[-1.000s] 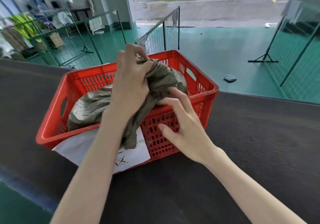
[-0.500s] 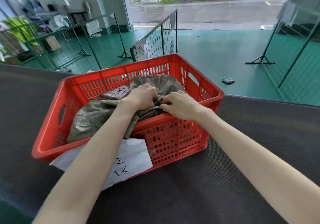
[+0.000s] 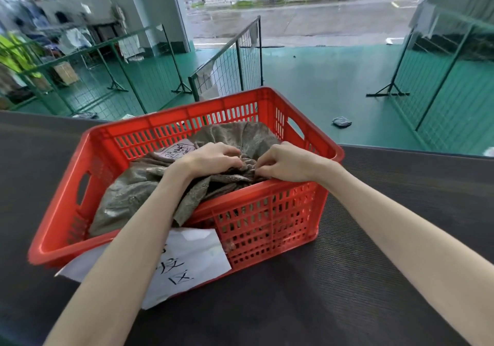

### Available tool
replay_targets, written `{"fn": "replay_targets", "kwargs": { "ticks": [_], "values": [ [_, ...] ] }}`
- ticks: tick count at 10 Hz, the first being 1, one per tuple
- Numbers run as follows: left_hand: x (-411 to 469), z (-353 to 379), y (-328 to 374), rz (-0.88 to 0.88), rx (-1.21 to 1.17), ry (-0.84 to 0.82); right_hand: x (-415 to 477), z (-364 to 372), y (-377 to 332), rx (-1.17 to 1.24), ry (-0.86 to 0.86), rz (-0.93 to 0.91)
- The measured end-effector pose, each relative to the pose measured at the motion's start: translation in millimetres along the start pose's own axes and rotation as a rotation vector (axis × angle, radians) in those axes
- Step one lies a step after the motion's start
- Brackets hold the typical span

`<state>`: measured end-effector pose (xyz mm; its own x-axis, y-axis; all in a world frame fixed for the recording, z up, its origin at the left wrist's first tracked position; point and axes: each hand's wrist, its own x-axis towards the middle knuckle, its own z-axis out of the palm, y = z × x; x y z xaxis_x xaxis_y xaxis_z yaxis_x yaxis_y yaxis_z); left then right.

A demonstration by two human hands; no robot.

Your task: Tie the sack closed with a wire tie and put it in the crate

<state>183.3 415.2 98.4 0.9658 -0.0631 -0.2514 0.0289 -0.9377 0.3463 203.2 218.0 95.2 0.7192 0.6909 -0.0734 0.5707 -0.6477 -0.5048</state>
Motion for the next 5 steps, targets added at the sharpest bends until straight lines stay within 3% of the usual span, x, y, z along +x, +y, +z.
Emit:
{"fn": "replay_targets", "kwargs": {
  "ticks": [3, 5],
  "values": [
    [-43.0, -10.2, 59.9, 0.276, -0.130, 0.367, -62.6, -6.8, 17.5, 0.165, 0.326, -0.012],
    [-67.5, -4.6, 126.8, 0.347, -0.252, 0.469, -119.6, -25.9, 34.5, 0.539, 0.445, 0.082]
  ]
}}
